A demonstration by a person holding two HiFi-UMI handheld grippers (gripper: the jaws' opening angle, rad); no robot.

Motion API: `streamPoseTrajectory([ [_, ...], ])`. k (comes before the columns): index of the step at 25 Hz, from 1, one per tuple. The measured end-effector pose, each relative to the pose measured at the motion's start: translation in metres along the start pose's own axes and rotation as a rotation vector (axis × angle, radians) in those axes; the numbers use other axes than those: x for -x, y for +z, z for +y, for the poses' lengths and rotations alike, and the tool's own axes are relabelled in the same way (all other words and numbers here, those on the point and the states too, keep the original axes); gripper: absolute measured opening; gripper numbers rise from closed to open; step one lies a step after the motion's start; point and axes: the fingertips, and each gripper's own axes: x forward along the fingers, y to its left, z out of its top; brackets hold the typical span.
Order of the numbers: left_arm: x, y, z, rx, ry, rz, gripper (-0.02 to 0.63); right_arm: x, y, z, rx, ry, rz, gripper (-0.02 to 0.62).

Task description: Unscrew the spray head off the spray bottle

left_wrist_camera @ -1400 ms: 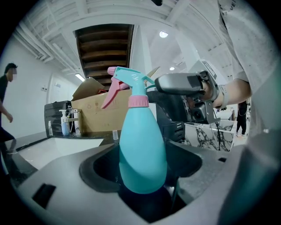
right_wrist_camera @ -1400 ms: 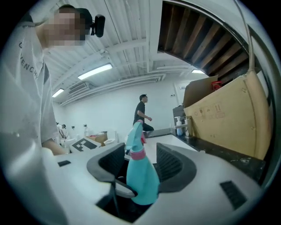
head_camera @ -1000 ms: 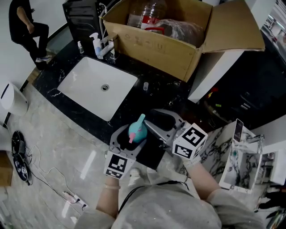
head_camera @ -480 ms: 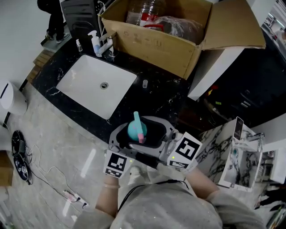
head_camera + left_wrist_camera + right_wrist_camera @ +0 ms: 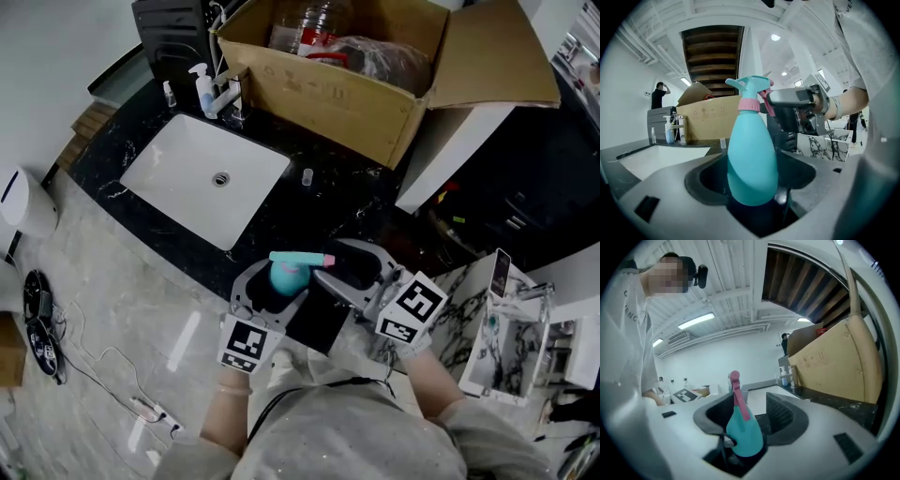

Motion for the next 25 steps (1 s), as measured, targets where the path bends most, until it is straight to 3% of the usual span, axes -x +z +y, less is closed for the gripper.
streamPoseTrajectory([
  [5,0.0,0.0,0.001,0.002,-0.001,0.002,0.336,-0.01,0.006,-0.023,-0.041,-0.08,-0.014,0.186],
  [8,0.0,0.0,0.001,0.009,-0.001,0.0,0.336,-0.008,0.01,-0.007,0.013,-0.053,-0.025,0.184],
  [10,0.0,-0.001,0.001,0.012,-0.002,-0.001,0.336,-0.005,0.012,0.015,0.037,0.016,-0.045,0.186],
  [14,0.001,-0.001,0.002,0.016,-0.002,-0.002,0.336,-0.022,0.016,0.046,0.02,0.113,-0.056,0.306],
  [17,0.001,-0.001,0.002,0.016,0.0,-0.001,0.336,-0.042,0.017,0.054,0.02,0.136,-0.035,0.324],
  [21,0.001,-0.002,0.001,0.015,0.003,-0.001,0.336,-0.048,0.014,0.058,0.107,0.116,-0.001,0.283],
  [25,0.0,-0.002,0.001,0.018,0.002,-0.001,0.336,-0.031,0.01,0.038,0.086,0.073,0.001,0.192],
])
